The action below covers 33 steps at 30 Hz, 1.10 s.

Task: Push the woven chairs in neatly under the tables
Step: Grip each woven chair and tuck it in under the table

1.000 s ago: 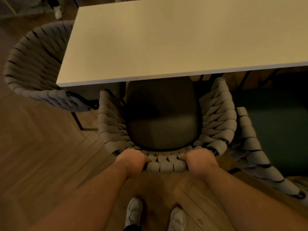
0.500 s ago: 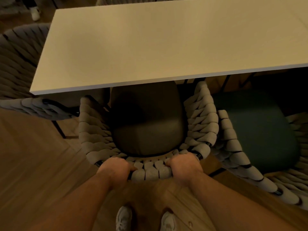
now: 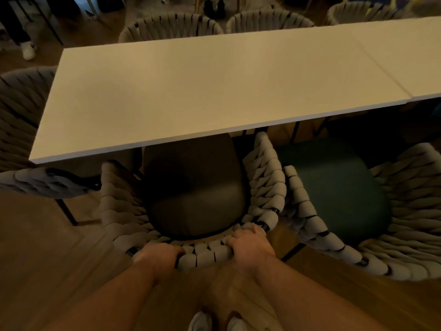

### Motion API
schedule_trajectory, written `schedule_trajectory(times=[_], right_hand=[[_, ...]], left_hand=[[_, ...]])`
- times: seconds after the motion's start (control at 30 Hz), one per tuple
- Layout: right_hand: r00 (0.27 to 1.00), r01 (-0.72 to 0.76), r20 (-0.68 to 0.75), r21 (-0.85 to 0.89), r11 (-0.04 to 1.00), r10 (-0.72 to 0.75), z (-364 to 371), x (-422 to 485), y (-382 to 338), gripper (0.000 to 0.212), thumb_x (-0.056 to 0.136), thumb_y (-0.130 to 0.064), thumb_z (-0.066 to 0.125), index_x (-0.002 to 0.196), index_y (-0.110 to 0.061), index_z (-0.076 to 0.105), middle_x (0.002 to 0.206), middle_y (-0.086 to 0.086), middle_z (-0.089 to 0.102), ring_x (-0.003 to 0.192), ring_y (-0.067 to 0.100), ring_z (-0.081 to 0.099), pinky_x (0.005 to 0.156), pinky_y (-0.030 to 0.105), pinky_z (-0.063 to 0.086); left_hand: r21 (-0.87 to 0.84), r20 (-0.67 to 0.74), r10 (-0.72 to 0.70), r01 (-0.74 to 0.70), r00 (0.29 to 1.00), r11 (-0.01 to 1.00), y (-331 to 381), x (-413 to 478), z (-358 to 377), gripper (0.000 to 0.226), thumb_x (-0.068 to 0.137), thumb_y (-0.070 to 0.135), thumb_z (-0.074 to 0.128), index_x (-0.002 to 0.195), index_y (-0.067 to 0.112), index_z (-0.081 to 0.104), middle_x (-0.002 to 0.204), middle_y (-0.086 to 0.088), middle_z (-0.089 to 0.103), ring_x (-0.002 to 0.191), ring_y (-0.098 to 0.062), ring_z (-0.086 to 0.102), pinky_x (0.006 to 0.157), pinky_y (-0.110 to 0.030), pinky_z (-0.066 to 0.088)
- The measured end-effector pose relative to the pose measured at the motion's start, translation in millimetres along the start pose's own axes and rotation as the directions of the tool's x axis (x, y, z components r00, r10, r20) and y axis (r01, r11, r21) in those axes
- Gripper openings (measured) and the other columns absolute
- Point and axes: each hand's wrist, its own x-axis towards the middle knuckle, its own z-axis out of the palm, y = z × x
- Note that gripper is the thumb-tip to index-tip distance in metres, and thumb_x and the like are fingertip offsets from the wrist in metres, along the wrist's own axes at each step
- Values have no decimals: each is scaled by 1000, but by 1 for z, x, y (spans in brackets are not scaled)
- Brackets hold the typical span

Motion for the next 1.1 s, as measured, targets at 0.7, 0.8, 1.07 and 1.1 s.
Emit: schedule_trajectory(times=[0.7,0.8,1.07,1.1], right_hand=[[782,-462,-200,450,764,591,-12,-280,222,57,101,-42,56,157,-34,49,160,-4,52,143,22,51,122,51,38],[773,-461,-264,390,797,576,-1,-326,292,62,102,-39,54,163,-32,42,168,-4,42,153,24,39,127,54,28],[762,-496,-166,473,728,626,38,-384,406,74,95,-62,52,164,-43,32,168,-7,41,151,28,42,121,63,34],[765,-496,-148,486,719,627,40,-383,413,77,93,-66,52,164,-44,31,168,-7,42,149,29,43,119,62,36]], left_hand=[[-284,-246,78,-149,966,947,285,-39,-98,77,97,37,66,166,31,31,170,0,36,152,-24,40,124,-40,36],[-282,-232,49,-115,971,952,354,-35,-97,85,99,35,65,170,34,18,177,2,17,160,-25,23,129,-45,27],[-747,-152,-159,-8,975,664,482,-21,-49,91,94,37,74,168,28,24,164,-7,41,140,-32,52,111,-45,51],[-785,-143,-179,-1,973,620,490,-18,-43,94,88,41,79,167,30,28,163,-5,44,139,-31,53,111,-47,52]])
